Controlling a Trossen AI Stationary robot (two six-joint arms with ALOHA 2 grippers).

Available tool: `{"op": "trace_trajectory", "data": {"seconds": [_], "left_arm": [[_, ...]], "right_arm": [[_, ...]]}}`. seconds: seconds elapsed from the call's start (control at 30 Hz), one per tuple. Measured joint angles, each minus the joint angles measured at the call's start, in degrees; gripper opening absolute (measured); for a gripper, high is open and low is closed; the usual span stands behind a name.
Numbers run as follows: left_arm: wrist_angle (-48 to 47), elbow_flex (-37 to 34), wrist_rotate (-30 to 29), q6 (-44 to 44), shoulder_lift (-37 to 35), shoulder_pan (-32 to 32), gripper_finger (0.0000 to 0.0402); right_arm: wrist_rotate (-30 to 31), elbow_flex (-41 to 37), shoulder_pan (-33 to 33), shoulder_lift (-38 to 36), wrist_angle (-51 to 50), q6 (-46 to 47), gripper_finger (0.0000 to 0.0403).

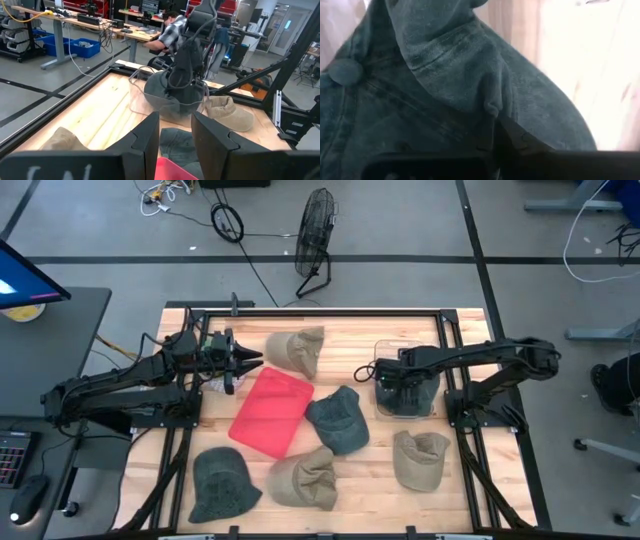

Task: Pick & Place hat
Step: Put the top black cap into the transparent bin

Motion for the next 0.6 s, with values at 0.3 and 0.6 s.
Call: {"op": "trace_trajectory", "data": {"seconds": [0.3, 0.6], "left_arm": [[-0.04, 0.0, -0.01, -0.02, 0.0, 0.0, 0.0117], [-0.75, 0.0, -0.02, -0.02, 0.02, 0.0, 0.0117]], "right_arm": [[1.07, 13.04, 0.39, 0.02, -13.5, 3.63, 0.0086], [-10.42, 16.69, 0.44, -0.06, -28.02, 17.36, 0.0042]]}}
